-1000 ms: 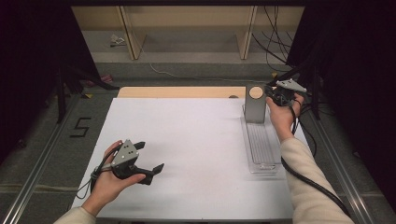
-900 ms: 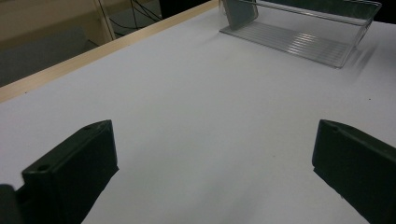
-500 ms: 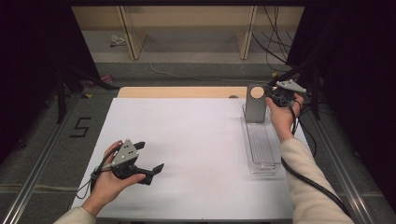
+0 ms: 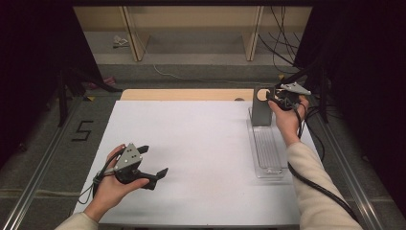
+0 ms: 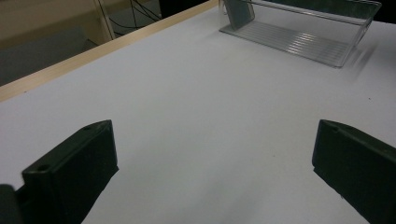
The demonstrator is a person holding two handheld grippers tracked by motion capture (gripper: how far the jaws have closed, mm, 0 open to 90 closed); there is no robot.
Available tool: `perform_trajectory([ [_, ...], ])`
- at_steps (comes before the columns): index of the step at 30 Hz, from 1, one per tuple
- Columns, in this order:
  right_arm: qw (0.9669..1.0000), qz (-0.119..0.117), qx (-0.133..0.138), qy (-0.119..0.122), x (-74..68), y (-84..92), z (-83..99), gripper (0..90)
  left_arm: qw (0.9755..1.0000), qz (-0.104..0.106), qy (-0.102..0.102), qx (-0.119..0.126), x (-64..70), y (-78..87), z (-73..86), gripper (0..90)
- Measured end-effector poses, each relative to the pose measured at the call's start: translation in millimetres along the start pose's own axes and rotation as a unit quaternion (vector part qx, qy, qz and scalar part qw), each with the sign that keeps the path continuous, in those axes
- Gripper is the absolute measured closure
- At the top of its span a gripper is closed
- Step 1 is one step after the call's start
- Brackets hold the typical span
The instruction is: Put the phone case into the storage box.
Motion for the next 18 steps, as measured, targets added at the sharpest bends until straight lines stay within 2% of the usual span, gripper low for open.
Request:
perform_trajectory([
  [3, 1.0, -0.002, 0.0, -0.002, -0.1, 0.0, -0.3, 53.4, 1.0, 0.0, 0.001, 0.001, 0.1, 0.0, -0.2, 0.0],
  [11, 0.9999, -0.006, 0.001, -0.014, 1.8, 3.0, -2.5, 40.3, 1.0, -0.001, 0.001, 0.0, -0.3, 0.2, -0.1, 0.0],
  [18, 0.9998, -0.012, -0.008, -0.015, 1.0, 5.3, -2.6, 30.5, 1.0, -0.002, 0.003, 0.0, -0.5, 0.0, 0.1, 0.0],
])
Point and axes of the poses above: each handheld gripper's, and its own axes: y roughly backward along the jaws, z roughly out of its underside, x roughly to its right, the point moved 4 cm from there along -y, roughly forward along the jaws, and after that the axes turned 9 degrees about y, right-handed, at the moved point
